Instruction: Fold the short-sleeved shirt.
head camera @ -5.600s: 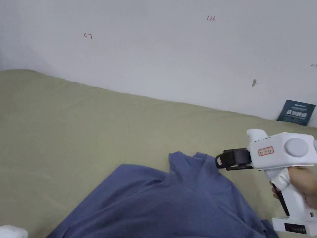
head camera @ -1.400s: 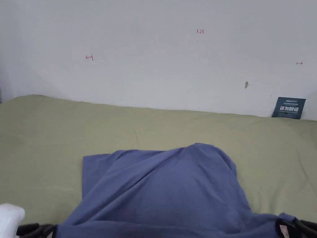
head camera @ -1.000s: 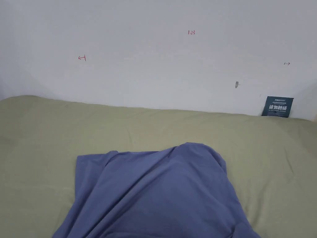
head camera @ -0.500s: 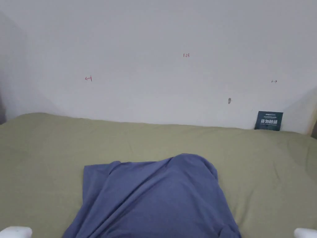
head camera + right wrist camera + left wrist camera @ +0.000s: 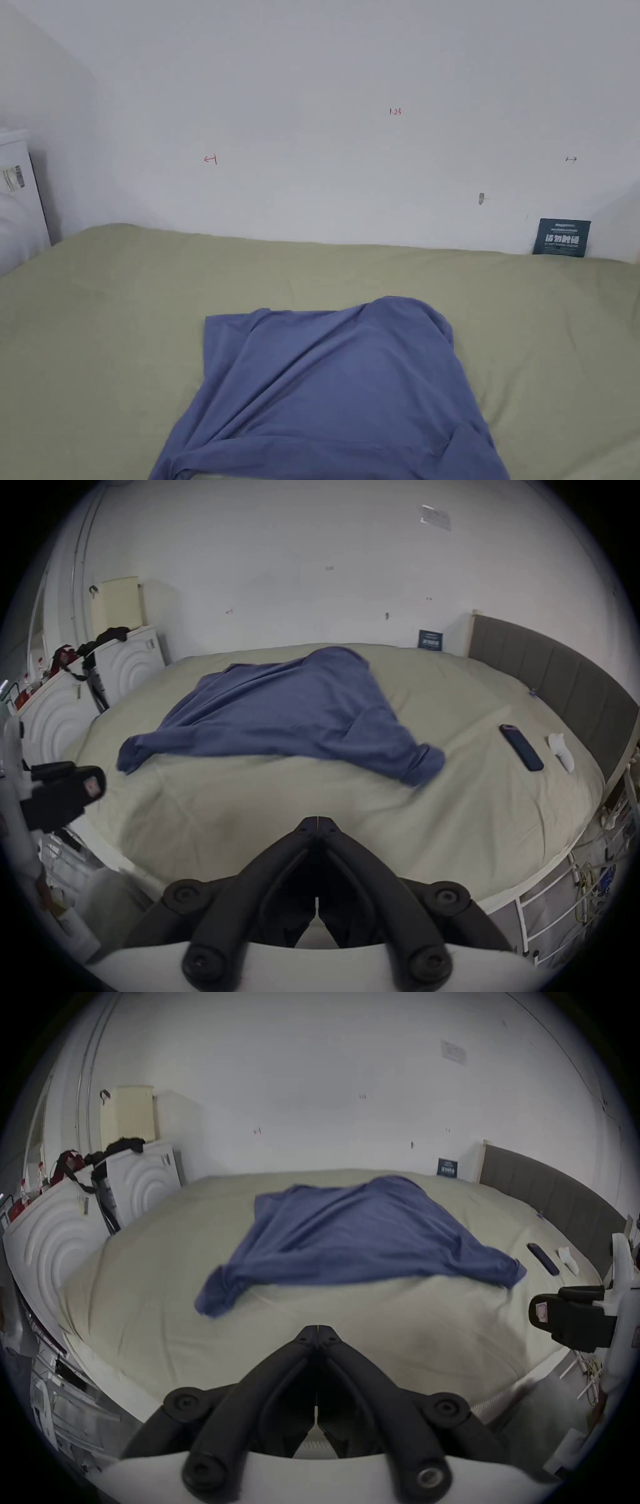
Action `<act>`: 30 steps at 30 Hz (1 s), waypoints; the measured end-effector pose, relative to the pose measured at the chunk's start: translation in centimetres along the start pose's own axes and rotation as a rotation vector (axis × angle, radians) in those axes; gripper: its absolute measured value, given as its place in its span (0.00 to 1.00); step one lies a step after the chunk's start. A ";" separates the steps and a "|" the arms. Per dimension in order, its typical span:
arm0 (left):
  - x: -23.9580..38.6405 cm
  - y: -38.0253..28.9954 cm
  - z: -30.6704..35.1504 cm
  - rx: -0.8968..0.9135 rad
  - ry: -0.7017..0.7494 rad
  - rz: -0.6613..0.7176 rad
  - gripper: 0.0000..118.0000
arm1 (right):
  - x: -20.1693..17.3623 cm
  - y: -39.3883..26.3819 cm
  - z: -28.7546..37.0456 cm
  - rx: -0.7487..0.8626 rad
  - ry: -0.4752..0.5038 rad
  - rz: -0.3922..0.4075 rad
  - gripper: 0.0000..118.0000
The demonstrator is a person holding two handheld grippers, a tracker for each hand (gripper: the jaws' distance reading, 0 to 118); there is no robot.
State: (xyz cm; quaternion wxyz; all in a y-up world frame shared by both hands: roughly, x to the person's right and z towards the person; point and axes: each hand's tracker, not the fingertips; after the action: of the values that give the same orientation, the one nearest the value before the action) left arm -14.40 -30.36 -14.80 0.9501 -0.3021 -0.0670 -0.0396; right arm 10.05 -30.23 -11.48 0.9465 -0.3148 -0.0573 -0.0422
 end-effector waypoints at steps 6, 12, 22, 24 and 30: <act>-2.7 0.5 -1.4 -0.038 -0.029 0.062 0.00 | -0.8 0.0 0.4 -0.003 0.054 0.025 0.01; -10.1 2.7 -6.4 -0.089 0.181 0.192 0.22 | 1.9 2.1 0.1 0.024 0.027 -0.019 0.01; -13.3 4.8 -16.6 -0.209 0.089 0.232 0.75 | 7.1 5.3 -3.9 0.015 -0.045 -0.091 0.01; -12.6 5.5 -16.6 -0.151 0.086 0.172 0.11 | 8.0 5.4 -5.0 0.004 -0.060 -0.092 0.01; -13.4 6.5 -17.2 -0.158 0.115 0.139 0.03 | 12.4 5.8 -8.6 -0.057 -0.068 -0.144 0.77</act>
State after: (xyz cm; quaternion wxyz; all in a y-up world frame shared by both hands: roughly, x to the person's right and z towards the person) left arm -25.08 -34.58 -34.44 0.9261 -0.3770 0.0121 0.0040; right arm 23.66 -31.28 -20.08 0.9291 -0.3380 -0.1107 -0.1012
